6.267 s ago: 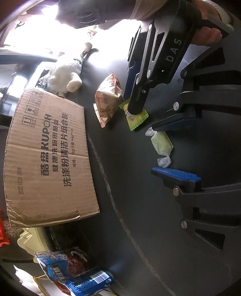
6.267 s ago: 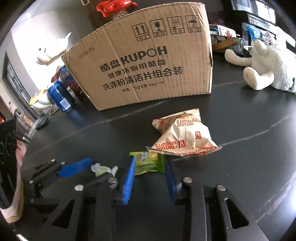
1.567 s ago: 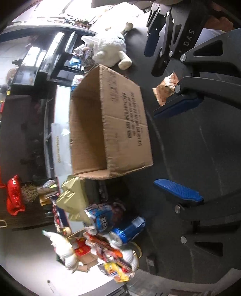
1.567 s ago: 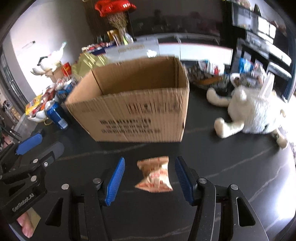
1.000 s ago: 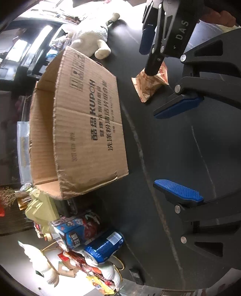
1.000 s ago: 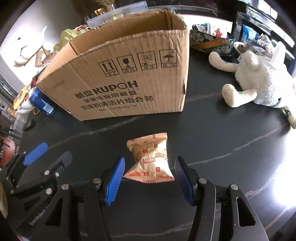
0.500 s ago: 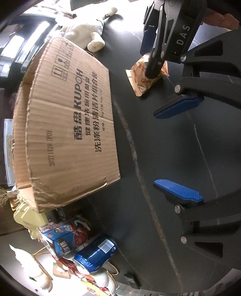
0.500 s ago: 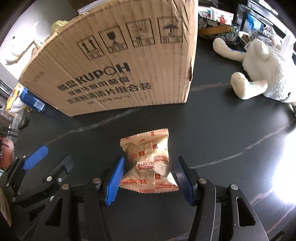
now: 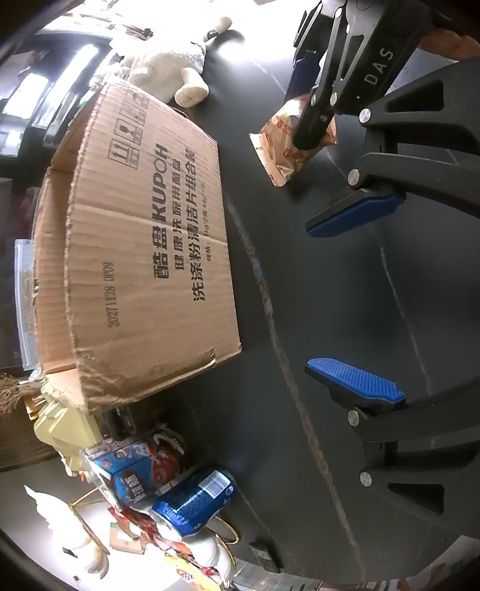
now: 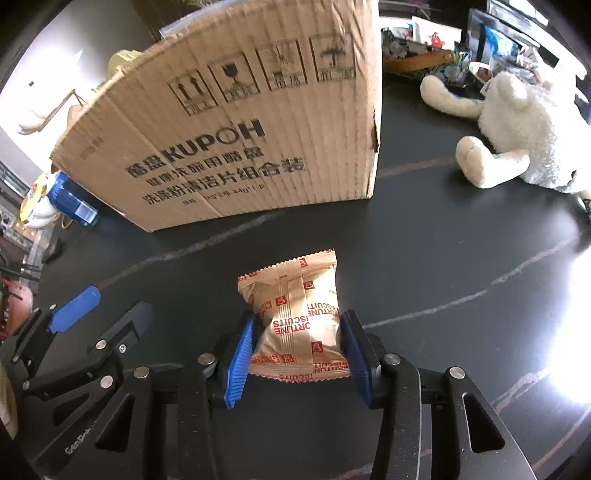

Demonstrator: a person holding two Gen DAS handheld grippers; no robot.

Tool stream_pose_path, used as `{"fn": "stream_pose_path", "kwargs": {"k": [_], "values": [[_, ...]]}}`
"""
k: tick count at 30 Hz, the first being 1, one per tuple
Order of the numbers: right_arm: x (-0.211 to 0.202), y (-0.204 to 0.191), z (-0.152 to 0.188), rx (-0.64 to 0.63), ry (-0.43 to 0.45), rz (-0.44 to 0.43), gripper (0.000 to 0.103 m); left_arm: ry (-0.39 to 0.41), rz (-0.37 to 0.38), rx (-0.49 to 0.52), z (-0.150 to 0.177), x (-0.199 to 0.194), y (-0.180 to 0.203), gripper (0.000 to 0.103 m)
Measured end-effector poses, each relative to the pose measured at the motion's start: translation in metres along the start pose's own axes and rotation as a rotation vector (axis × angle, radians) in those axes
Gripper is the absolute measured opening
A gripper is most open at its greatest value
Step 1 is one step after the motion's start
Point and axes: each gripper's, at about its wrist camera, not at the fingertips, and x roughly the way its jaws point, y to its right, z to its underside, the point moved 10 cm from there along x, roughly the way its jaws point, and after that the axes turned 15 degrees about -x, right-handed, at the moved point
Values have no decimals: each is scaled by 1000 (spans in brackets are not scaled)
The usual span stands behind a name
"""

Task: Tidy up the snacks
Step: 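Carry the biscuits bag with the right tool over the box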

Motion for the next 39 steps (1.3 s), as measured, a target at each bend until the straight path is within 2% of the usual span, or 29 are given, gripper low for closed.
{"fn": "stream_pose_path", "kwargs": {"k": [4, 15, 27, 31, 39], "values": [[-18, -4, -4, -7, 48, 16, 47, 20, 16, -7, -3, -14, -1, 67], [-84, -10, -19, -43, 237, 126, 47, 140, 55, -1, -23, -69, -4, 67], [-143, -20, -49, -44, 419, 143, 47, 262, 109, 5, -54, -123, -1, 70], [-155, -22, -61, -43, 462, 138, 47, 307, 115, 7, -70, -135, 0, 75], [-165, -24, -93, -72, 489, 160, 47, 361, 94, 10, -101, -144, -2, 75]]}}
